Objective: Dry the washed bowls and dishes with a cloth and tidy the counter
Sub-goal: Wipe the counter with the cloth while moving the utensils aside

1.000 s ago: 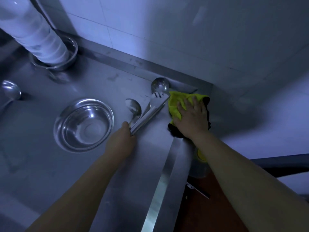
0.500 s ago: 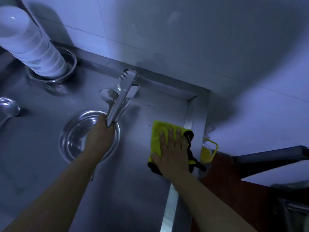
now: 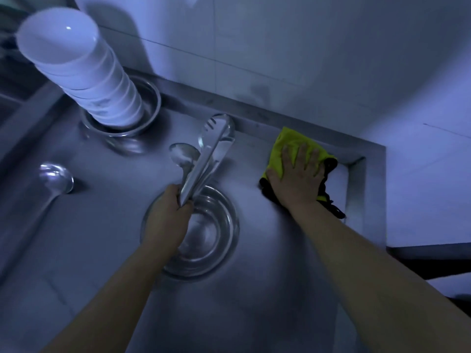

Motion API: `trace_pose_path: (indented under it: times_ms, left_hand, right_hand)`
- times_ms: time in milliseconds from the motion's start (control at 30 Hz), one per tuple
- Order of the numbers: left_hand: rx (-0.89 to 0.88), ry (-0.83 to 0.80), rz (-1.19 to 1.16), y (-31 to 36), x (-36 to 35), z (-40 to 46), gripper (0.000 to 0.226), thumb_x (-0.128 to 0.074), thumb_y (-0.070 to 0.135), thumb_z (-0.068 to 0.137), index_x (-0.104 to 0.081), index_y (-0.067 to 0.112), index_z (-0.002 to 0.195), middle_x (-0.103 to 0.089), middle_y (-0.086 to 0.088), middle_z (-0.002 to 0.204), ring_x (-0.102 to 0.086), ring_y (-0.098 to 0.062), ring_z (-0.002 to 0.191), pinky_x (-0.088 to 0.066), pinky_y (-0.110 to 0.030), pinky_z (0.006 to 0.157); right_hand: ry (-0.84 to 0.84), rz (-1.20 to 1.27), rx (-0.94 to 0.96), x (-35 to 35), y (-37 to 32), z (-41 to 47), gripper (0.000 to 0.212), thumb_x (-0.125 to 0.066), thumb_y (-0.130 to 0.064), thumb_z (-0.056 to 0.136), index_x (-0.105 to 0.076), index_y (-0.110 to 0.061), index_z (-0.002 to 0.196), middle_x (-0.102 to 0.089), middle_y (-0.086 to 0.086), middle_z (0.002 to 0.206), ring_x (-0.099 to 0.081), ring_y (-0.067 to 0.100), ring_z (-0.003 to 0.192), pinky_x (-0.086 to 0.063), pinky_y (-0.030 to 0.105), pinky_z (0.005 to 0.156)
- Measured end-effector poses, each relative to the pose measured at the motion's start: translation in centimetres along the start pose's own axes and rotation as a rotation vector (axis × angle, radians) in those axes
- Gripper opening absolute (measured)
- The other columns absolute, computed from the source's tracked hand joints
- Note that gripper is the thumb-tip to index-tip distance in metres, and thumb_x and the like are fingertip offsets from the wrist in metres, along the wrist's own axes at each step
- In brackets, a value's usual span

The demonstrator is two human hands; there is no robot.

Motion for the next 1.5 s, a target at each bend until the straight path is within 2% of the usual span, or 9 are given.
trace_pose_path:
  times_ms: [167, 300, 433, 667, 800, 900, 1067, 1267, 1500]
  left_hand:
    - [0.009, -0.017, 0.198, -2.4, 1.4, 1.8, 0.016, -0.051, 0.020, 0.085, -0.036, 0.022, 0.081, -0.048, 0.001, 0.064, -0.047, -0.027, 0.060, -0.028, -0.033, 0.052]
    - [-0.031, -0.005, 0.294, -3.1, 2.7, 2.9, 0.011, -0.051, 0.015, 0.084, -0.040, 0.014, 0.087, -0.050, -0.003, 0.070, -0.048, -0.028, 0.066, -0.033, -0.034, 0.056]
    - [-0.142, 0.085, 0.334, -2.4, 4.0, 4.2, 0.012, -0.061, 0.004, 0.077, -0.049, 0.004, 0.081, -0.047, -0.011, 0.078, -0.044, -0.027, 0.074, -0.030, -0.033, 0.063]
    - [-0.080, 0.174, 0.386, -3.3, 5.3, 6.4, 0.014, -0.065, 0.003, 0.071, -0.054, -0.002, 0.079, -0.056, -0.024, 0.083, -0.051, -0.039, 0.081, -0.032, -0.040, 0.072]
    - [-0.017, 0.146, 0.425, -4.0, 5.5, 7.6, 0.028, -0.066, 0.010, 0.071, -0.058, -0.004, 0.095, -0.059, -0.024, 0.094, -0.050, -0.038, 0.094, -0.029, -0.041, 0.085]
    - [0.022, 0.101, 0.436, -4.7, 5.7, 8.0, 0.058, -0.070, 0.018, 0.069, -0.051, 0.002, 0.121, -0.053, -0.025, 0.116, -0.044, -0.041, 0.109, -0.030, -0.044, 0.095]
    - [0.023, 0.085, 0.386, -4.2, 6.2, 7.7, 0.088, -0.075, 0.026, 0.066, -0.032, 0.007, 0.140, -0.038, -0.023, 0.136, -0.032, -0.042, 0.123, -0.027, -0.052, 0.103]
    - [-0.184, 0.312, 0.334, -0.2, 6.8, 5.1, 0.073, -0.072, 0.017, 0.069, -0.042, 0.007, 0.135, -0.044, -0.021, 0.130, -0.037, -0.040, 0.117, -0.026, -0.049, 0.103]
    - [-0.371, 0.309, 0.386, 4.7, 3.1, 1.5, 0.060, -0.072, 0.005, 0.067, -0.056, 0.008, 0.125, -0.054, -0.018, 0.123, -0.045, -0.042, 0.110, -0.036, -0.050, 0.095]
  right_hand:
    - [0.006, -0.007, 0.000, -0.2, -1.3, 0.0, 0.072, -0.023, -0.064, 0.092, 0.000, -0.032, 0.152, 0.009, 0.009, 0.160, 0.012, 0.035, 0.145, 0.005, 0.056, 0.114]
    - [0.019, -0.002, -0.006, -0.2, -1.8, -0.4, 0.070, -0.025, -0.062, 0.092, -0.003, -0.032, 0.152, 0.005, 0.008, 0.161, 0.010, 0.034, 0.145, 0.003, 0.056, 0.114]
    - [0.031, 0.007, 0.043, -0.4, -3.4, -2.2, 0.068, -0.029, -0.060, 0.092, -0.010, -0.033, 0.151, -0.001, 0.007, 0.161, 0.008, 0.032, 0.146, 0.002, 0.055, 0.114]
    - [-0.007, -0.019, 0.186, -0.5, -5.3, -8.8, 0.074, -0.017, -0.064, 0.086, -0.018, -0.029, 0.151, -0.010, 0.009, 0.160, 0.000, 0.039, 0.146, -0.006, 0.055, 0.114]
    - [-0.038, -0.029, 0.223, -1.1, -5.0, -11.8, 0.074, -0.020, -0.064, 0.085, -0.014, -0.029, 0.151, -0.008, 0.008, 0.159, 0.001, 0.038, 0.146, -0.012, 0.057, 0.113]
    - [-0.043, -0.019, 0.174, -1.0, -4.9, -11.0, 0.077, -0.024, -0.065, 0.083, -0.019, -0.030, 0.151, -0.011, 0.007, 0.159, -0.002, 0.037, 0.146, -0.014, 0.056, 0.111]
    - [-0.046, -0.038, 0.118, -0.8, -7.0, -4.5, 0.070, -0.033, -0.062, 0.092, -0.006, -0.035, 0.151, 0.001, 0.004, 0.161, 0.009, 0.032, 0.146, -0.002, 0.052, 0.113]
    - [-0.035, -0.006, 0.276, -0.5, -11.7, 1.9, 0.065, -0.028, -0.058, 0.094, -0.004, -0.038, 0.150, 0.004, 0.000, 0.161, 0.012, 0.027, 0.146, 0.001, 0.053, 0.113]
    - [0.010, -0.047, 0.362, 0.5, -7.6, 1.5, 0.063, -0.032, -0.056, 0.094, -0.011, -0.036, 0.151, -0.004, -0.002, 0.161, 0.003, 0.023, 0.147, -0.005, 0.046, 0.116]
Point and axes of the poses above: each hand's wrist, its own z-axis towards the middle knuckle, its own x-axis out of the back of the hand, y = z × x, the point moved 9 cm from there along z, towards the middle knuckle
